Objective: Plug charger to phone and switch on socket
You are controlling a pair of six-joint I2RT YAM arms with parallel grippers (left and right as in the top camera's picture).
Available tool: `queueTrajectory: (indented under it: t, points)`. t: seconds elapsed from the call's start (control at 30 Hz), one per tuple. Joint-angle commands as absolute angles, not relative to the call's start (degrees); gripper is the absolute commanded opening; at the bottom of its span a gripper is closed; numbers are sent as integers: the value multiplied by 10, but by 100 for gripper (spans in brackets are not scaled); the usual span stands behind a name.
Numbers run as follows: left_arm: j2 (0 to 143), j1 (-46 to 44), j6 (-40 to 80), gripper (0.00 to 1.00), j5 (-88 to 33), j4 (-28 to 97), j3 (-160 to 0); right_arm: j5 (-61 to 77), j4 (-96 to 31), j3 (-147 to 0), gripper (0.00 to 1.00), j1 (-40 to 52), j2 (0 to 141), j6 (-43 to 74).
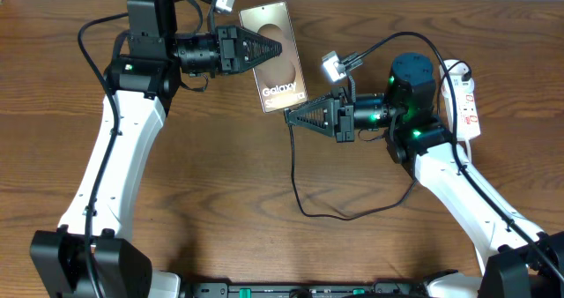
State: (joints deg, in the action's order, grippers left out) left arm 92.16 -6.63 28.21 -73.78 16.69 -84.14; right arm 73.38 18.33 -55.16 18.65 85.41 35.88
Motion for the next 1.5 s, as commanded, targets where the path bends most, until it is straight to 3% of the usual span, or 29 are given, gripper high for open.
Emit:
queueTrajectory:
  t: [0.0,0.17,0.6,0.97,1.47]
  points:
    - [914,-79,274,7,-791,177,-850,676,198,-562,1,183,855,364]
    - [914,-79,274,7,-791,177,-850,676,198,-562,1,183,855,364]
    - [914,-79,274,8,-791,176,-850,678,198,-562,20,183,855,364]
    - [914,-78,274,8,-791,176,-850,682,197,-562,55,183,855,361]
    - [914,-78,274,7,-791,174,-850,790,197,-562,66,183,855,346]
